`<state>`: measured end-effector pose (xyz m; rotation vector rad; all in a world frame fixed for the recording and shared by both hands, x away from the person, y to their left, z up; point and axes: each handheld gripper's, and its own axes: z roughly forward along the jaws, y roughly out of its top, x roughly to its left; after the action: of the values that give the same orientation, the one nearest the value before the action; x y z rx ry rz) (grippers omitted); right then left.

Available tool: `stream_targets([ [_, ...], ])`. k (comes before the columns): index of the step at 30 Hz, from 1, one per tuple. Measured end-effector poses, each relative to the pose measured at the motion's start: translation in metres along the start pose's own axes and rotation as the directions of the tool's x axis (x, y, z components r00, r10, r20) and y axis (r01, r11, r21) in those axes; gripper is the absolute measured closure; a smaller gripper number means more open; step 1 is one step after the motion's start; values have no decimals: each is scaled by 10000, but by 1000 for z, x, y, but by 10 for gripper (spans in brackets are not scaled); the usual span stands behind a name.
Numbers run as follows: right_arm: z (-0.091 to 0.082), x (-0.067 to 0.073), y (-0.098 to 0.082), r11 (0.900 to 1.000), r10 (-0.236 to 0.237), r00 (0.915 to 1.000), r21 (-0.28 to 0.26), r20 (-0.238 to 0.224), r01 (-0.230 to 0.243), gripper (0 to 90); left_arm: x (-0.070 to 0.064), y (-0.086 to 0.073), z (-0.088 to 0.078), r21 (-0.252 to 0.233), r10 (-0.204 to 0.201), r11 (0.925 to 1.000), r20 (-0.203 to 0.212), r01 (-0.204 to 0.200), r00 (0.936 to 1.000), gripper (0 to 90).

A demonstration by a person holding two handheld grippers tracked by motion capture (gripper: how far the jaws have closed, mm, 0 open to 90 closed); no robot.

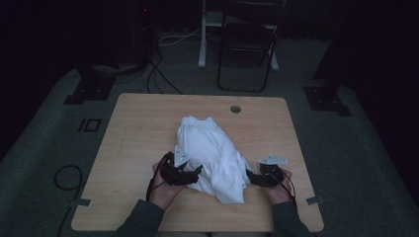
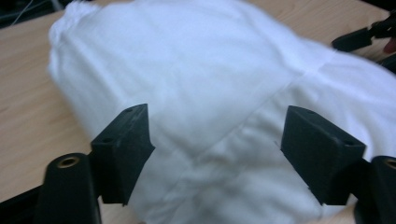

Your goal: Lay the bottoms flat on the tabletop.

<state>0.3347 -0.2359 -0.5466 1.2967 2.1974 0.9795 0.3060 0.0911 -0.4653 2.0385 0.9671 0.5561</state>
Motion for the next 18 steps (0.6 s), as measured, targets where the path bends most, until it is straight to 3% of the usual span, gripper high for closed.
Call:
stream_targets([
  [10, 1, -4, -1, 9998, 199, 9995, -43, -232, -200, 304, -28, 20, 27, -31, 495, 9988, 430, -494, 9979, 197],
  [13, 1, -4, -2, 9998, 190, 9995, -57, -245, -191, 304, -32, 21, 36, 65, 494, 9987, 384, -497, 9980, 184],
  [18, 1, -4, -2, 9998, 155, 9995, -86, -272, -157, 302, -33, 15, 54, 518, 719, 9961, -64, -715, 9974, 191],
])
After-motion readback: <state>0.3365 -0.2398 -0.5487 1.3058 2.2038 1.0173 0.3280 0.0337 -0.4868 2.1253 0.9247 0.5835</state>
